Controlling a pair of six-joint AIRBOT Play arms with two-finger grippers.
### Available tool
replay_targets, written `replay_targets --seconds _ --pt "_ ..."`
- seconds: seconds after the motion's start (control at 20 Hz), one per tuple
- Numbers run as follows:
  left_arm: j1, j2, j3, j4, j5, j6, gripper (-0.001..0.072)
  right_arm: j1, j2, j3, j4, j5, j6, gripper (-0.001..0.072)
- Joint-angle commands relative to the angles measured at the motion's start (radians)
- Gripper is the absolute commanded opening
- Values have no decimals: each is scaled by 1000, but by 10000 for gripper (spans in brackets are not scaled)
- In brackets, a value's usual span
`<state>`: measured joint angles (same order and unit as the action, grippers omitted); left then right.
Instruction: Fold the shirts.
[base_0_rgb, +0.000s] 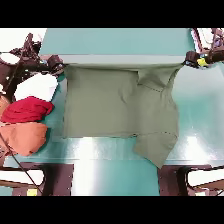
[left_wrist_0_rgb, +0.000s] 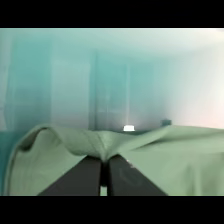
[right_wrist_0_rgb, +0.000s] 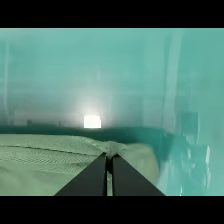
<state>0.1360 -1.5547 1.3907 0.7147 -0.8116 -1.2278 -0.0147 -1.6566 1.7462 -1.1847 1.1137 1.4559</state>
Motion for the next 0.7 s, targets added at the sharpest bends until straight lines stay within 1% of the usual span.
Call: replay_targets --seconds 0.0,0.1,0.2,0.25,0.35,0.5,0.65 --pt "-7 -58 37 -40 27 114 27 8 -70 57 3 -54 2 15" --pt "3 -58 42 37 -68 98 26 9 -48 6 -35 -27 2 16" --pt "1 -58 39 161 -187 50 26 21 -2 -104 -84 -14 2 16" --pt "-5 -58 31 225 -217 36 25 27 22 -166 -101 -23 2 16" --pt "-12 -58 -11 304 -222 2 26 32 66 -294 -98 -57 2 16" --pt "-12 -59 -82 306 -220 -10 26 49 104 -436 -97 -100 2 16" --pt "-12 -58 -103 307 -257 -25 28 55 131 -518 -90 -128 2 17"
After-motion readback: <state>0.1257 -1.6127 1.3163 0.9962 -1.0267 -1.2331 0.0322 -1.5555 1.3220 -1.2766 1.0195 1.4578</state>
